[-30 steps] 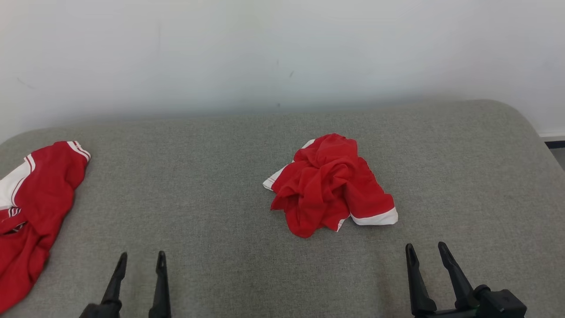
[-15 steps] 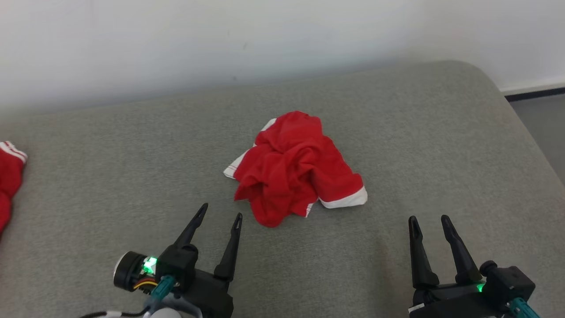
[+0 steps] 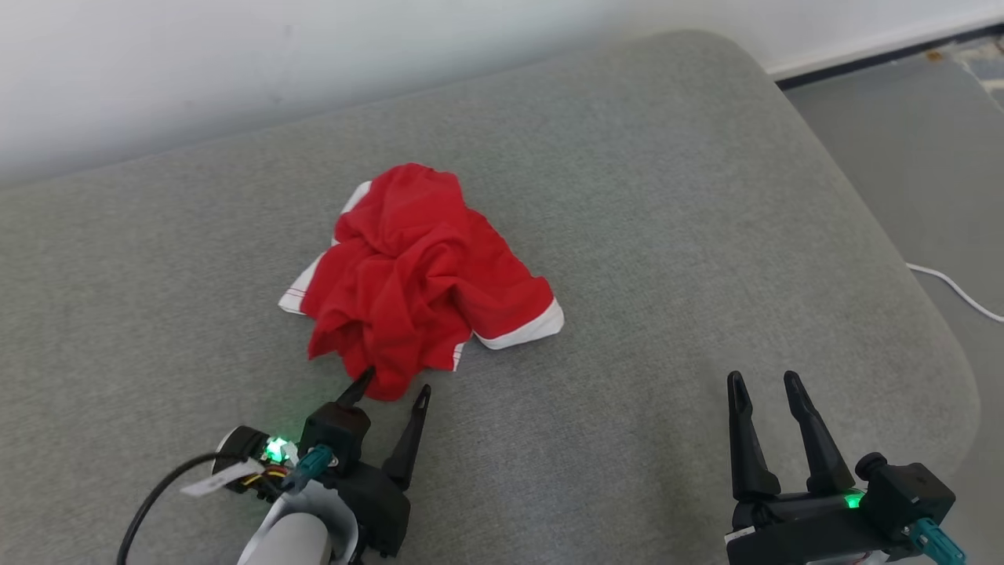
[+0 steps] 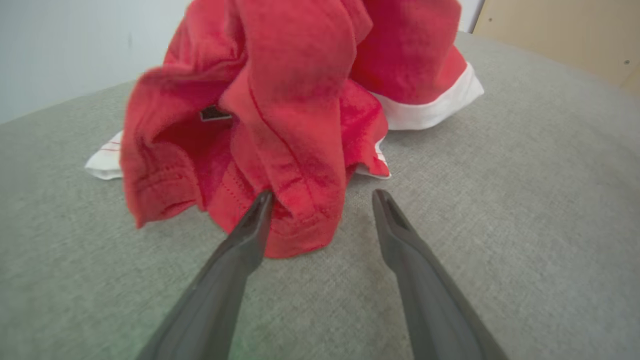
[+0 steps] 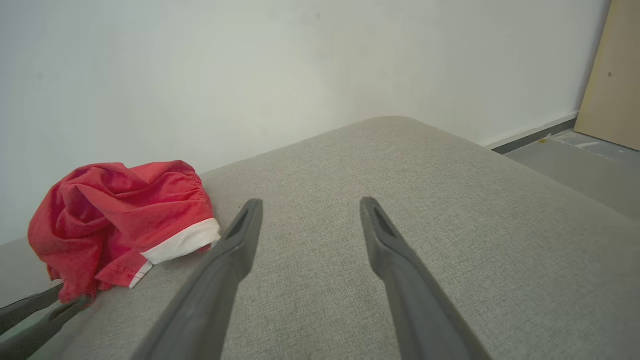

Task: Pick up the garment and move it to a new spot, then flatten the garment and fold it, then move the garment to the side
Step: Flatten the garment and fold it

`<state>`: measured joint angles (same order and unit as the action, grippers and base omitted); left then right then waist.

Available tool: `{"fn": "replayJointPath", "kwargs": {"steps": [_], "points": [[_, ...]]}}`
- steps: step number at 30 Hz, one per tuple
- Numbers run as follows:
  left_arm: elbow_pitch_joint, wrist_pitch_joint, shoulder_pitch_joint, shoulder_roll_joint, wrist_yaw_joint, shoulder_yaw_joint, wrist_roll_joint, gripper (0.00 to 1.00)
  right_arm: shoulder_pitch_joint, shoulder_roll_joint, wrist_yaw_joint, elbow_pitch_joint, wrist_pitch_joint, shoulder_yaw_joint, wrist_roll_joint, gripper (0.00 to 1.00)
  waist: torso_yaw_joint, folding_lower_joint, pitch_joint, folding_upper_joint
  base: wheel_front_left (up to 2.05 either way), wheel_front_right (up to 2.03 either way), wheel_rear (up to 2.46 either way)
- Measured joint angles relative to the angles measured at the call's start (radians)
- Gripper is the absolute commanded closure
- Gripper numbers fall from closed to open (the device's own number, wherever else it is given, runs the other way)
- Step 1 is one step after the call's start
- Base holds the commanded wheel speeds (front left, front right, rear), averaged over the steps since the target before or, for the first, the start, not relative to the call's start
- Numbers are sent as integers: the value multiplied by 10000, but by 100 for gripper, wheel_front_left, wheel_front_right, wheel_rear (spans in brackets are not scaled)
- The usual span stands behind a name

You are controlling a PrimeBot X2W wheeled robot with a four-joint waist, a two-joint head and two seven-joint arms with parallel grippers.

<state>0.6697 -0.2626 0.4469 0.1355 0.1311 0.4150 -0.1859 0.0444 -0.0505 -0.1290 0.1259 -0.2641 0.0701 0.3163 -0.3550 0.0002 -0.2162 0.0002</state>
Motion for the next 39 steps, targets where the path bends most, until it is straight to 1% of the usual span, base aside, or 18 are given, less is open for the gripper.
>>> {"fn": "replayJointPath", "kwargs": {"steps": [3,4,5,9,12,16,17,19,25,26,27,30,35,39], "points": [[780,0,318,-56,-96,-52,79,0,30,4,0,-4,0,-2,-2,0,-189,0,-145,0,0,0,0],[947,-2,409,-61,-94,-50,84,54,36,4,0,-2,0,-2,-2,0,-230,0,-179,0,0,0,0],[945,-2,495,-90,-90,-79,79,100,47,4,0,-6,0,-4,-6,0,-263,0,-201,0,0,0,0],[686,0,542,-232,-92,-301,71,100,52,4,0,-12,0,-58,-21,0,-218,0,-162,0,0,0,0],[234,0,367,-293,-88,-430,63,100,-45,10,0,4,0,-61,-82,0,-72,-1,-44,0,0,0,0],[-1066,0,-285,-374,-67,-520,-90,100,-264,6,0,50,0,-157,-167,0,373,-2,248,0,0,0,0],[-1066,0,-285,-374,-67,-520,-90,100,-264,6,0,50,0,-157,-167,0,373,-2,248,0,0,0,0],[-1505,0,-639,-328,-65,-570,-198,100,-393,10,0,105,0,-192,-180,0,605,-2,378,0,0,0,0],[-2376,2,-1685,94,-23,-462,-372,100,-689,17,0,165,0,-341,-188,0,1490,-3,727,-1,0,0,0],[-2376,2,-1685,94,-23,-462,-372,100,-689,17,0,165,0,-341,-188,0,1490,-3,727,-1,0,0,0],[-2619,8,-2008,222,-31,-497,-460,100,-694,0,0,173,0,-328,-188,0,1830,-3,823,-1,0,0,0],[-3014,184,-2494,380,-113,-608,-625,100,-696,13,0,184,-2,-337,-186,0,2344,-3,948,-1,0,0,0],[-3737,585,-3421,867,-460,-970,-890,100,-695,10,0,219,0,-303,-186,0,3111,-3,1104,-1,0,0,0],[-4288,823,-4037,1212,-732,-1335,-1126,100,-693,8,0,213,0,-318,-188,0,3547,-3,1174,-1,0,0,0]]}}
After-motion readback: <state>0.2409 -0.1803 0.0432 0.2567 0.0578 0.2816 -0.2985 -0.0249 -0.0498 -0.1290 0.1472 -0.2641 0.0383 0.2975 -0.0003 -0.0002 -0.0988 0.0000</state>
